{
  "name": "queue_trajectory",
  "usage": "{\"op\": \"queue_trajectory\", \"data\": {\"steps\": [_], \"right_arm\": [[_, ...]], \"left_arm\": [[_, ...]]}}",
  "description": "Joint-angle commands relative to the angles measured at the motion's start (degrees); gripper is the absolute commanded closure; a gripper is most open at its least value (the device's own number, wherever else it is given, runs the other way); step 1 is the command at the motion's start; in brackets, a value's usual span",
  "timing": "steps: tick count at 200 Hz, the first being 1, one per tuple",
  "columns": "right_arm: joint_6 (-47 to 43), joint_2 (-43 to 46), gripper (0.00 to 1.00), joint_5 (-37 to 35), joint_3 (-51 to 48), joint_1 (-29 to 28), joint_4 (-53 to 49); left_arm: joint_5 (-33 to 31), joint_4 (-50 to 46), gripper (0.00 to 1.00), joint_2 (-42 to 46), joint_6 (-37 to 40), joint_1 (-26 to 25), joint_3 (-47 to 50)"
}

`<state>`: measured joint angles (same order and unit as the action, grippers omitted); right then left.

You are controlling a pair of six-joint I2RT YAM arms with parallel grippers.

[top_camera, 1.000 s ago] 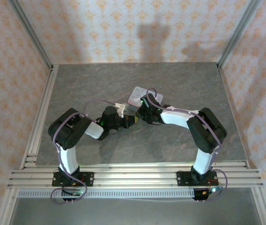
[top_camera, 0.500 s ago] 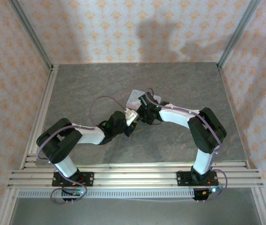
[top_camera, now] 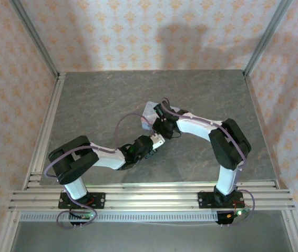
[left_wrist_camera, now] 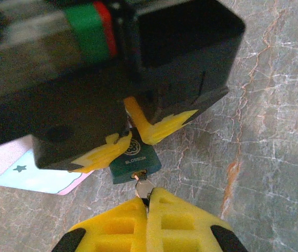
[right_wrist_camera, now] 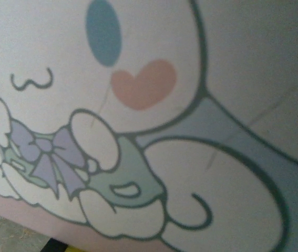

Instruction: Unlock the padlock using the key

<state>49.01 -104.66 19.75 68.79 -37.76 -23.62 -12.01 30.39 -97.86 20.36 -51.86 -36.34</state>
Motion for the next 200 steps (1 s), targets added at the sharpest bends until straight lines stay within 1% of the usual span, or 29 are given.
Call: {"op": "queue_trajectory", "data": {"steps": [1, 10, 13, 18, 28, 36, 49, 61, 77, 102, 128, 159, 200], "right_arm": [[-0.9, 1.4, 1.0, 2.2, 2.4, 0.1, 0.1], [-0.9, 1.7, 1.0, 2.0, 2.1, 0.0, 0.3], [-0.9, 1.9, 0.98, 1.9, 2.0, 0.0, 0.5], [-0.9, 2.2, 0.92, 1.8, 1.7, 0.0, 0.7], [-0.5, 2.7, 0.76, 1.6, 1.2, 0.0, 1.0], [-0.3, 3.3, 0.67, 1.3, 0.7, 0.1, 1.6], [-0.1, 4.2, 0.56, 0.7, 0.0, 0.1, 1.8], [0.1, 4.8, 0.52, 0.3, -0.6, 0.1, 2.0], [0.5, 5.7, 0.49, 0.0, -1.3, 0.2, 2.5], [0.9, 7.3, 0.48, -0.7, -2.5, 0.3, 3.2], [1.5, 8.4, 0.48, -1.4, -3.9, 0.2, 4.1], [4.3, 10.8, 0.48, -2.2, -8.7, -0.1, 9.7], [7.5, 12.1, 0.49, -3.6, -12.5, -2.1, 13.4]], "left_arm": [[3.2, -3.4, 1.0, 0.5, -4.6, 1.2, 1.3], [4.8, -2.5, 1.0, 0.9, -7.1, 1.9, 1.9], [5.5, -2.3, 1.0, 1.0, -8.0, 2.2, 2.1], [6.7, -1.7, 1.0, 1.1, -9.4, 2.8, 2.5], [8.3, -0.1, 1.0, 1.4, -11.7, 3.6, 3.5], [9.1, 0.7, 1.0, 1.5, -13.1, 4.1, 4.1], [9.7, 1.5, 1.0, 1.6, -14.6, 4.5, 4.8], [10.0, 1.9, 1.0, 1.4, -15.4, 4.7, 5.0], [10.4, 2.2, 1.0, 1.2, -16.2, 5.2, 5.4], [10.9, 2.3, 1.0, 1.3, -17.0, 5.5, 5.4], [11.4, 2.7, 1.0, 2.0, -17.9, 5.7, 5.6], [12.0, 2.7, 1.0, 3.2, -18.8, 6.1, 5.7], [12.7, 2.7, 1.0, 4.2, -19.4, 6.1, 5.8]]}}
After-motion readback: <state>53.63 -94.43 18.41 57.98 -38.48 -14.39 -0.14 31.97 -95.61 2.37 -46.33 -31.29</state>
